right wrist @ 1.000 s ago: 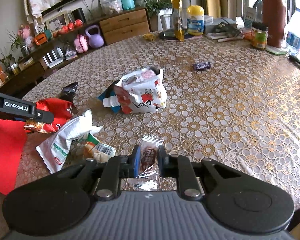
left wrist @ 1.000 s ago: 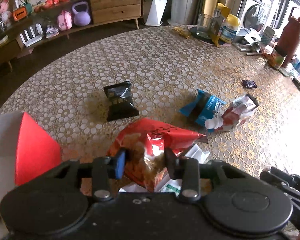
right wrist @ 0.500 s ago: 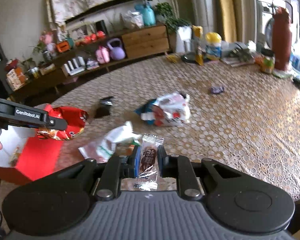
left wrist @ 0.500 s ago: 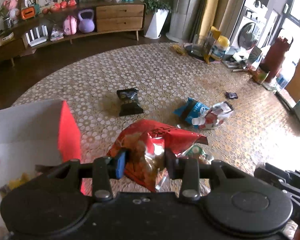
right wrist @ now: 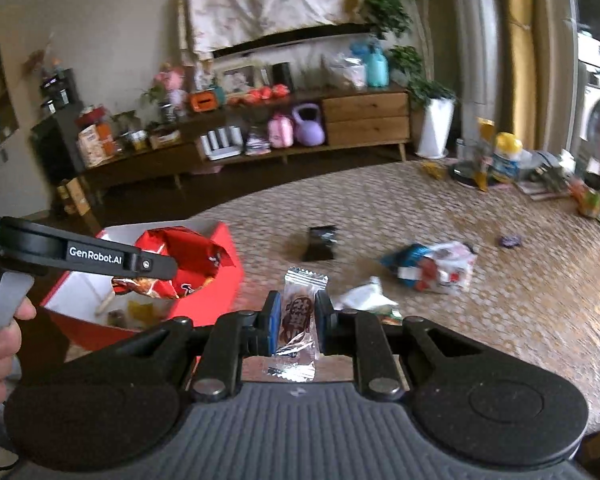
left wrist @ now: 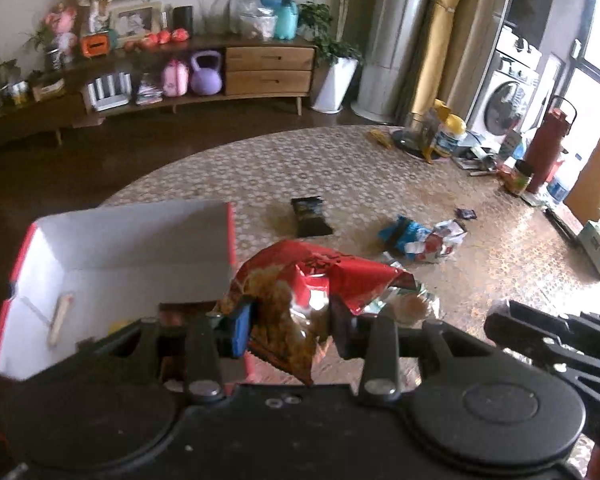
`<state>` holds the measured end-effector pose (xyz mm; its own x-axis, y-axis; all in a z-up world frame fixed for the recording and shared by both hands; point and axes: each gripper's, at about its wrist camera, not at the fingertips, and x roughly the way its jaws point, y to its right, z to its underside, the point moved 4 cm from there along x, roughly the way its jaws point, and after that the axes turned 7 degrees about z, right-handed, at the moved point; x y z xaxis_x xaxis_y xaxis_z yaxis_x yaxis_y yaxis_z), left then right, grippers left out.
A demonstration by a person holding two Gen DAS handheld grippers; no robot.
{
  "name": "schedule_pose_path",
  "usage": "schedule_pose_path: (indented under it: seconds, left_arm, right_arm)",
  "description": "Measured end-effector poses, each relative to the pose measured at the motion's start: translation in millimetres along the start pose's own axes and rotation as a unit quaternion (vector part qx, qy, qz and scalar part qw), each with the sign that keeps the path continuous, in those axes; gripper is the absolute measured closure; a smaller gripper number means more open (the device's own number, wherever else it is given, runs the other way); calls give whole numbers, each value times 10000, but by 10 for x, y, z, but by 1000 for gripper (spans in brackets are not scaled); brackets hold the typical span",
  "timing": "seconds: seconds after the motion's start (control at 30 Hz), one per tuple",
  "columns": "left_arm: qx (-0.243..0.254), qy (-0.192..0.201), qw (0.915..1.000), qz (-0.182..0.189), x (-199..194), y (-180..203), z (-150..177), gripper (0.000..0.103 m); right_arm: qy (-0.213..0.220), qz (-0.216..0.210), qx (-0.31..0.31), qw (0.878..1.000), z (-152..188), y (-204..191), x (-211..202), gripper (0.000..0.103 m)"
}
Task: Organize snacks
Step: 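Carry the red bag and wrapped bar into the shoebox and release both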
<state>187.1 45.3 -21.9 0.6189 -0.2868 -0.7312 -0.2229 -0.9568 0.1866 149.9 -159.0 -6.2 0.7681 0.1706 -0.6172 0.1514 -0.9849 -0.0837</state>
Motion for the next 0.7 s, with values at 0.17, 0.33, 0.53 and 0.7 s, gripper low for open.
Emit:
schedule_pose_path:
  seconds: [0.17,0.33,0.53,0.7]
  left_arm:
    - [-101,69,9998,-148,-224,-272,88,66]
    - [-205,109,9994,-262,-406,-547,176,66]
    - [-368,142,9986,-348,-535,-884,246,66]
    - [-498,129,9975,-492,-559,-1180,283,66]
  right_arm:
    - [-14,-235,-195,9995,-32,-385,-14,86]
    - [-71,-431,-324,9985,-79,-728,49,86]
    - [-214,-616,-533,9964,-111,-1145,219,86]
    - [-298,-660,-723,9948,-132,-1453,449,86]
